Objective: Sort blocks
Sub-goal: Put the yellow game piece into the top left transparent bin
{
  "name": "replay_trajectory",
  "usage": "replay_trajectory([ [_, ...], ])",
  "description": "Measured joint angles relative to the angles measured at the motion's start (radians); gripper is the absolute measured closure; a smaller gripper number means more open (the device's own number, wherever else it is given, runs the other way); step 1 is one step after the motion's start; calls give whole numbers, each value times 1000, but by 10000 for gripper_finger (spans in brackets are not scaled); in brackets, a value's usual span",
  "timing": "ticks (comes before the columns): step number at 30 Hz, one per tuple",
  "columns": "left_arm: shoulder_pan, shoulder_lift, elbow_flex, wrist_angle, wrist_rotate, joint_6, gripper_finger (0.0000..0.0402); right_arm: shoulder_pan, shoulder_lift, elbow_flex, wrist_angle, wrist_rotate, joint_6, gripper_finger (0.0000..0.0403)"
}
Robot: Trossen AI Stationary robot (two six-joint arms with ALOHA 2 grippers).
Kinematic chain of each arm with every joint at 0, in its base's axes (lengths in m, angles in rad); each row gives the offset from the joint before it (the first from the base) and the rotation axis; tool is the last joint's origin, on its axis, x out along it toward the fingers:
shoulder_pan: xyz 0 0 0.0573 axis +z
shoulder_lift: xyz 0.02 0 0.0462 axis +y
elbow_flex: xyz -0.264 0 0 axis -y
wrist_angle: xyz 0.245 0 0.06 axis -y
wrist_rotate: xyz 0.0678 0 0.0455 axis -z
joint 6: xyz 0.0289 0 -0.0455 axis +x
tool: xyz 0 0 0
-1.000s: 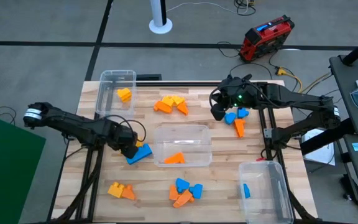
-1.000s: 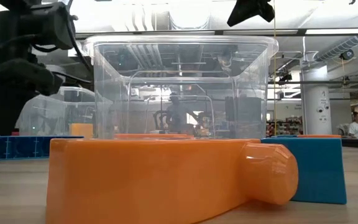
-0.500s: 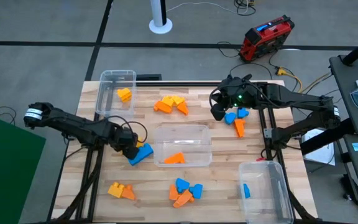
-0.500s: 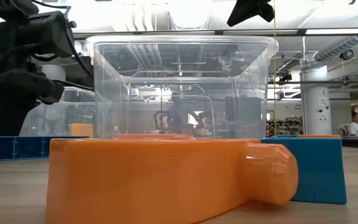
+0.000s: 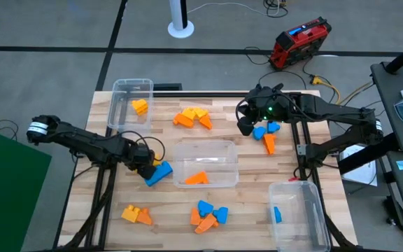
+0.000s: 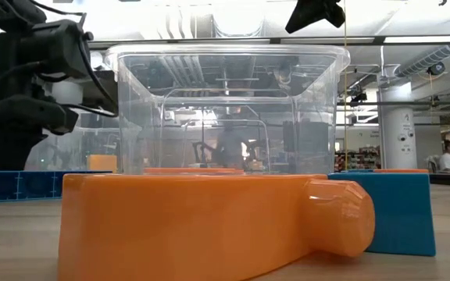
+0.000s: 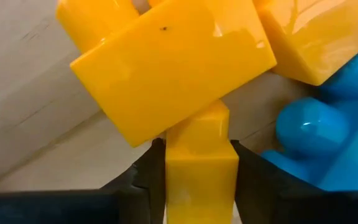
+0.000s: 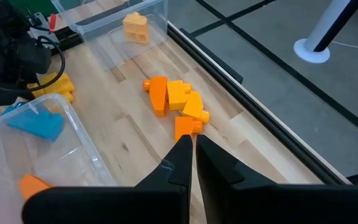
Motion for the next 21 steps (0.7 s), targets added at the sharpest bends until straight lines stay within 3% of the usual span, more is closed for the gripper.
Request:
replay_trajectory([
  [11,0,0,16,-22,27,-4,294,-1,0,0,0,0,-24,390],
  [21,-2,0,327,-295,-1,89,294,-2,0,0,0,0,-26,390],
])
